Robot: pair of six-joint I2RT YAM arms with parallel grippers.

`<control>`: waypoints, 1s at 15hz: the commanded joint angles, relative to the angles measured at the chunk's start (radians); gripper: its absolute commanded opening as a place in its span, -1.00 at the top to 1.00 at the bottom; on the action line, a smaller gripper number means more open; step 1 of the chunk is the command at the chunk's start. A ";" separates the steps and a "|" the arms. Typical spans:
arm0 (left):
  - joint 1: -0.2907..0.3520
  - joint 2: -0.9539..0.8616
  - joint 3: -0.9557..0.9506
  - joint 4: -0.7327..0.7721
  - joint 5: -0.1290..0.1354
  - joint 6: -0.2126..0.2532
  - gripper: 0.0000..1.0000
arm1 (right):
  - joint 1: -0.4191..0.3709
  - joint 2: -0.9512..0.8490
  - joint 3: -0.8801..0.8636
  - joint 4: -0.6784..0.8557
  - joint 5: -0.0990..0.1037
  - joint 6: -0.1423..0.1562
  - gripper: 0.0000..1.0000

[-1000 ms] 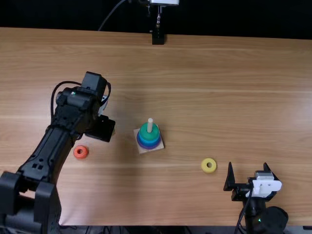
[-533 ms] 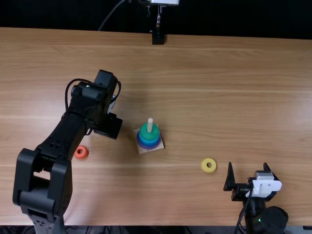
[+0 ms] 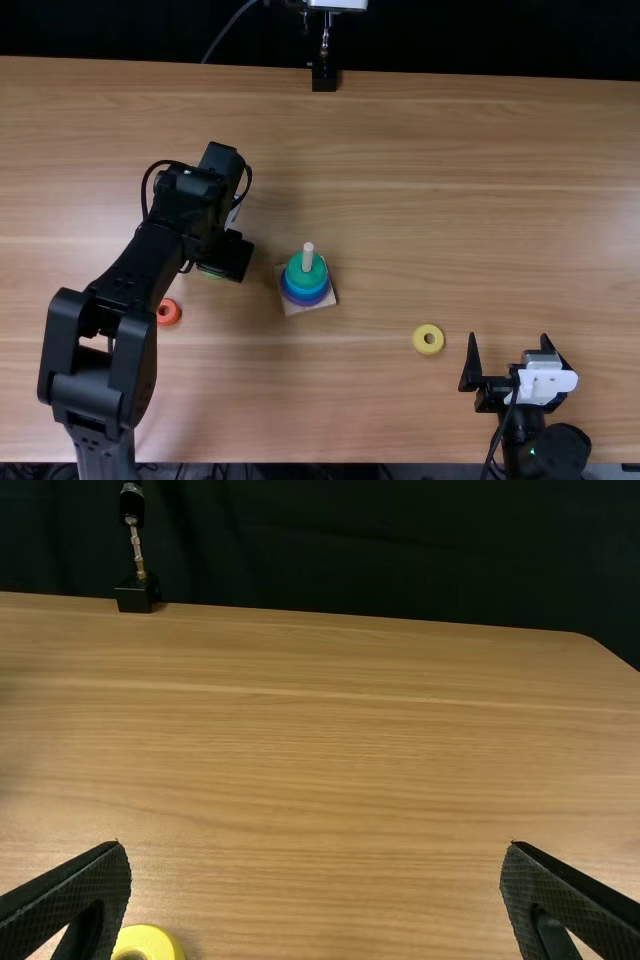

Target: Build the Hanoi tower: stack the rings onto the peg from bottom to top in this color order: purple, dark blue, light blue, dark green, light green, yellow, orange.

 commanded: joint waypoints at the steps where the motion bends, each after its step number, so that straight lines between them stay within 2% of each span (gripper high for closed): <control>1: -0.008 0.028 0.025 0.007 -0.002 0.001 -1.00 | -0.007 -0.013 -0.064 -0.075 -0.006 0.001 -1.00; 3: -0.010 0.040 0.025 0.024 0.011 -0.001 -1.00 | -0.007 -0.013 -0.064 -0.075 -0.006 0.001 -1.00; 13: -0.030 0.080 0.025 0.055 0.013 -0.003 -1.00 | -0.007 -0.013 -0.064 -0.075 -0.006 0.001 -1.00; 15: -0.030 0.094 0.025 0.055 0.020 -0.001 -1.00 | -0.007 -0.013 -0.064 -0.075 -0.006 0.001 -1.00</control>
